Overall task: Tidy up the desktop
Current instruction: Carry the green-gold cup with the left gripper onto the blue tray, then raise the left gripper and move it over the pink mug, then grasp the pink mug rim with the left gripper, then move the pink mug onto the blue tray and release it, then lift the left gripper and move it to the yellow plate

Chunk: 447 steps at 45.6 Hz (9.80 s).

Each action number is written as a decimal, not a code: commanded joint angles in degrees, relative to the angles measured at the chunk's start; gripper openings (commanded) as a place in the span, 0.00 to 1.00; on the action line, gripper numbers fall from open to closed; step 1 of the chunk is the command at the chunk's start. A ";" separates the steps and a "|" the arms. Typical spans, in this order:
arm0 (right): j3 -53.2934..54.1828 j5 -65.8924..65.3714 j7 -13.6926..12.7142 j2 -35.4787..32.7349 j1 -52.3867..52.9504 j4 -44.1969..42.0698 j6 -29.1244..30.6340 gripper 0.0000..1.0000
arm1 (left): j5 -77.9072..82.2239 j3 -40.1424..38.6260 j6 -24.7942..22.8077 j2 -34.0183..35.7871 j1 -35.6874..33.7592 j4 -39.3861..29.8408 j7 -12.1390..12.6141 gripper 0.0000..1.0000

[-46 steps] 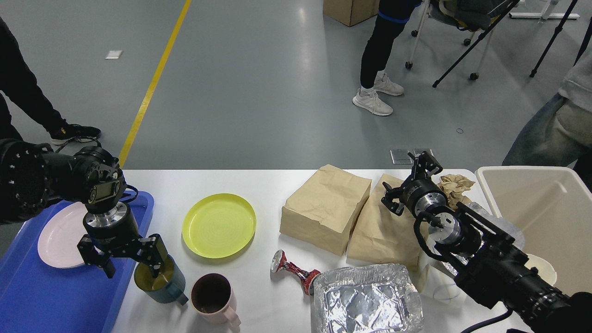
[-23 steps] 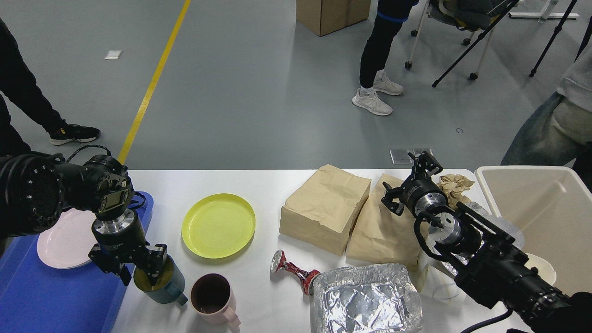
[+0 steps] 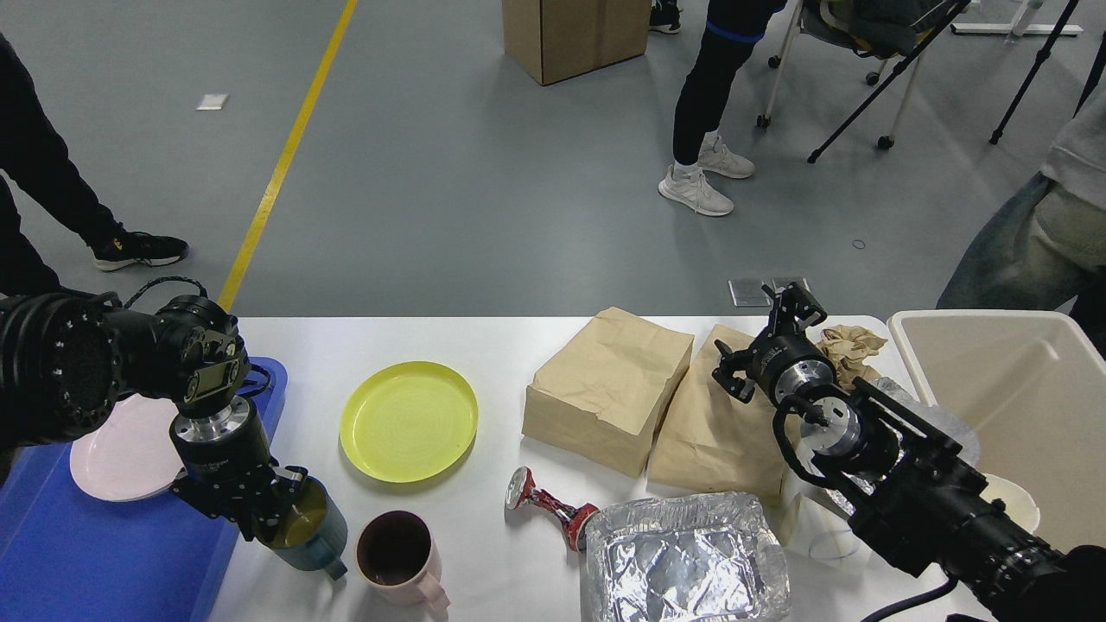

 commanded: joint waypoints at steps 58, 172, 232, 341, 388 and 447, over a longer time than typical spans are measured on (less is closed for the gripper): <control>0.07 0.00 0.00 0.00 0.00 0.00 0.00 1.00 | 0.27 2.11 0.00 25.62 -3.35 3.85 -0.34 0.00; 0.07 0.00 0.00 0.00 0.00 0.00 0.00 1.00 | 0.62 -2.20 0.00 17.90 -8.43 13.97 0.10 0.90; 0.07 0.00 0.00 0.00 0.00 0.00 0.00 1.00 | 0.71 -4.48 0.00 -10.06 -17.75 -15.48 0.18 0.94; 0.07 0.00 0.00 0.00 0.00 0.00 0.00 1.00 | 0.00 -8.88 0.00 3.21 -19.86 -15.65 7.39 0.00; -0.01 0.00 0.00 0.00 0.00 0.00 0.00 1.00 | 0.71 -9.76 0.00 27.30 -0.09 -3.35 13.10 0.00; -0.02 0.00 0.00 0.00 0.00 0.00 0.00 1.00 | 0.71 -2.38 0.00 14.82 -24.59 -11.07 12.75 0.88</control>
